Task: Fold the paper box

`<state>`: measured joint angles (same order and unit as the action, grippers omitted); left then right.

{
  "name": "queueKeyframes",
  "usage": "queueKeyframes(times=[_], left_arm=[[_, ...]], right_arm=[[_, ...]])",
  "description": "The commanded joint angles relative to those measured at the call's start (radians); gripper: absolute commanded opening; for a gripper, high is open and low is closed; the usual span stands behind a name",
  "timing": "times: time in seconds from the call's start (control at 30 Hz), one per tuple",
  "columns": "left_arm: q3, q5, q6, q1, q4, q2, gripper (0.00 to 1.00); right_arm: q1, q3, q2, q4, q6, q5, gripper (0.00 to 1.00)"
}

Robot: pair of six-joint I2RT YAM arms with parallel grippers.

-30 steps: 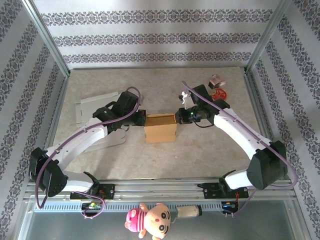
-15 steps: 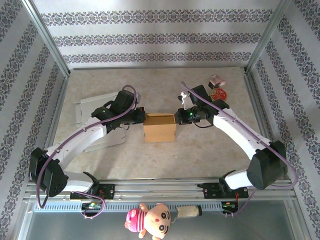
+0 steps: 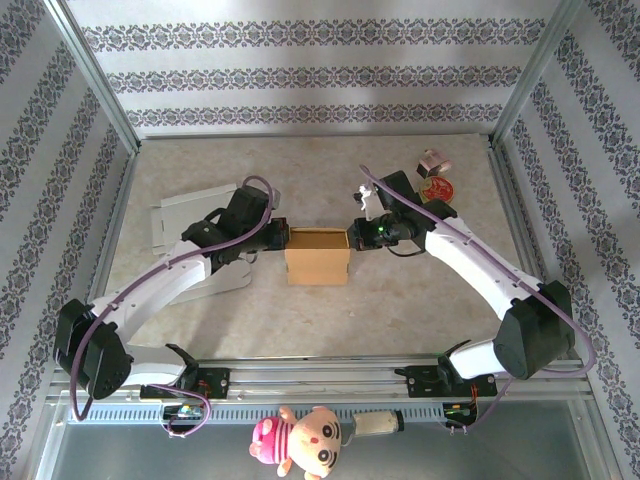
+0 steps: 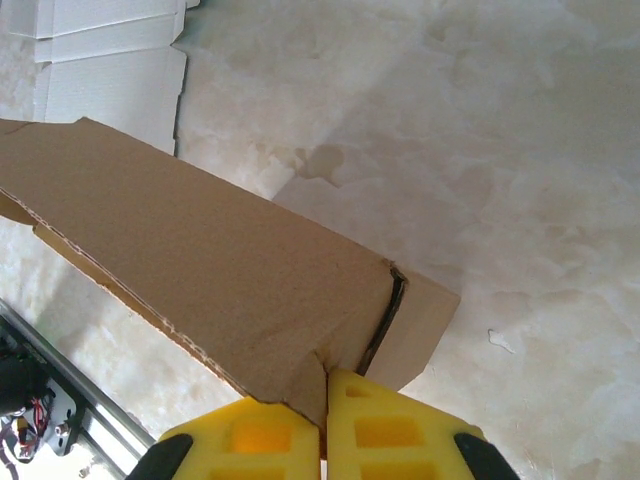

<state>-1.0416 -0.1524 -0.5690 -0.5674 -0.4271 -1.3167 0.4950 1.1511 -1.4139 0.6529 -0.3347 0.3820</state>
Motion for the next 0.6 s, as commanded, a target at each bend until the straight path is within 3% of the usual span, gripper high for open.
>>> queueKeyframes(times=[0.0, 0.27, 0.57], left_arm=[[0.082, -0.041, 0.012, -0.024, -0.095, -0.024, 0.01], [0.18, -0.086, -0.045, -0.044, 0.036, 0.058, 0.14], [0.163, -0.088, -0.035, -0.045, 0.046, 0.119, 0.34]], right_arm=[[0.033, -0.076, -0.004, 0.073, -0.015, -0.003, 0.1], [0.049, -0.168, 0.09, -0.069, -0.121, 0.079, 0.17], [0.037, -0.158, 0.2, -0.083, -0.155, 0.064, 0.42]])
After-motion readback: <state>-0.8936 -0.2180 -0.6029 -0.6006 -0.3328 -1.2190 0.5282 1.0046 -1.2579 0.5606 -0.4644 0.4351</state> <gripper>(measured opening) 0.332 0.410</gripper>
